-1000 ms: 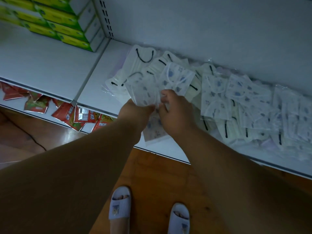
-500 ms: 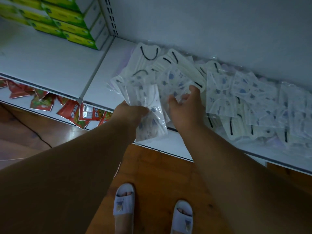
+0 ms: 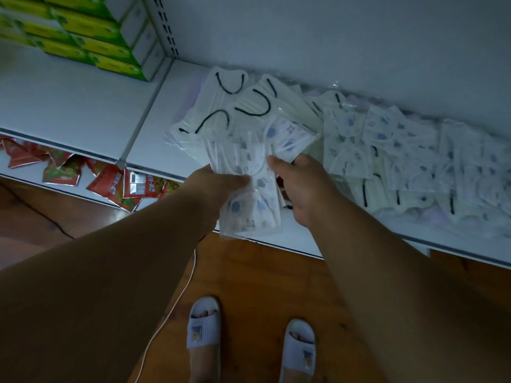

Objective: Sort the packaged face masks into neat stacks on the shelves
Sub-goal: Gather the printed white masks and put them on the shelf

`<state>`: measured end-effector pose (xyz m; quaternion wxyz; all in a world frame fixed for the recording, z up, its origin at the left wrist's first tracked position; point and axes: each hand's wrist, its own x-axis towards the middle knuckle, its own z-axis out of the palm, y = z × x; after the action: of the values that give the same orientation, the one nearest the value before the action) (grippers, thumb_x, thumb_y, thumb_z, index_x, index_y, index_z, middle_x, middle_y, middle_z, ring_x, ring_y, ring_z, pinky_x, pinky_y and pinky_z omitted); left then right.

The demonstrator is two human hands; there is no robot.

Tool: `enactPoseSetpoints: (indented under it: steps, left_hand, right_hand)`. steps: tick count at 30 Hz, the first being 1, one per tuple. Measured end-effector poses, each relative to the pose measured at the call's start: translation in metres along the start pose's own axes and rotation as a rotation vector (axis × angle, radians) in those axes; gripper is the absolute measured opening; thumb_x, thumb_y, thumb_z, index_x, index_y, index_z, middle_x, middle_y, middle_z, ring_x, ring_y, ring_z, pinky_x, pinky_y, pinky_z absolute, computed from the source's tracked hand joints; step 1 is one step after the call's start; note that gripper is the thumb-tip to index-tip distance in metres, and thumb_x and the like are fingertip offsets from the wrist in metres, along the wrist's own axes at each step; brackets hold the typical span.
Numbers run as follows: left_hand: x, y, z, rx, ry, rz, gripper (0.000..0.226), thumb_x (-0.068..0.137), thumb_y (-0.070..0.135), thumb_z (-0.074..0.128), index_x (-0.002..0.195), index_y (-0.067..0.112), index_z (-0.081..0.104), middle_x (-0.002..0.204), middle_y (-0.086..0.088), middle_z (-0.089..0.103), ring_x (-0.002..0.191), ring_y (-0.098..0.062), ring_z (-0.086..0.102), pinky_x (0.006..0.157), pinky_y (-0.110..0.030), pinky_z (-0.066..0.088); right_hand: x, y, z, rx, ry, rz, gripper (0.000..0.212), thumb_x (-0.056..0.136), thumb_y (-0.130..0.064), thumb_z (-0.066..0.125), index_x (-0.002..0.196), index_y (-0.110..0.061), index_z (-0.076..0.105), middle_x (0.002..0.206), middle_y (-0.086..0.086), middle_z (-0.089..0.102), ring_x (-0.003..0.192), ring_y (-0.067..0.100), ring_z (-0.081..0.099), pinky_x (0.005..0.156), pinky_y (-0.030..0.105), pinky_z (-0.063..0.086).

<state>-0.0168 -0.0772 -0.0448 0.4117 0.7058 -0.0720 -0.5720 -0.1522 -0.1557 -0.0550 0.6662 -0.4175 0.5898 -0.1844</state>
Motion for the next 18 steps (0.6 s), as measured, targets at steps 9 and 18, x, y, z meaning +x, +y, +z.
enactPoseSetpoints:
  steps: [9, 18]
  left_hand:
    - [-0.049, 0.008, 0.023, -0.142, -0.079, -0.138, 0.032, 0.094, 0.039, 0.063, 0.108, 0.011, 0.065, 0.103, -0.011, 0.074, 0.089, -0.027, 0.073, 0.067, -0.036, 0.061]
    - [-0.054, 0.003, 0.064, -0.15, 0.023, -0.057, 0.072, 0.09, 0.015, 0.071, 0.151, 0.025, 0.033, 0.137, -0.01, 0.057, 0.123, -0.034, 0.058, 0.1, -0.045, 0.05]
  right_hand:
    - [-0.034, -0.003, -0.053, 0.134, 0.03, 0.146, 0.009, 0.094, -0.013, 0.062, 0.1, -0.014, 0.069, 0.101, 0.01, 0.073, 0.096, 0.029, 0.07, 0.094, 0.049, 0.055]
    - [-0.039, 0.004, -0.081, -0.044, 0.072, 0.063, 0.016, 0.091, -0.028, 0.065, 0.101, -0.016, 0.069, 0.107, 0.012, 0.072, 0.102, 0.032, 0.069, 0.095, 0.055, 0.052]
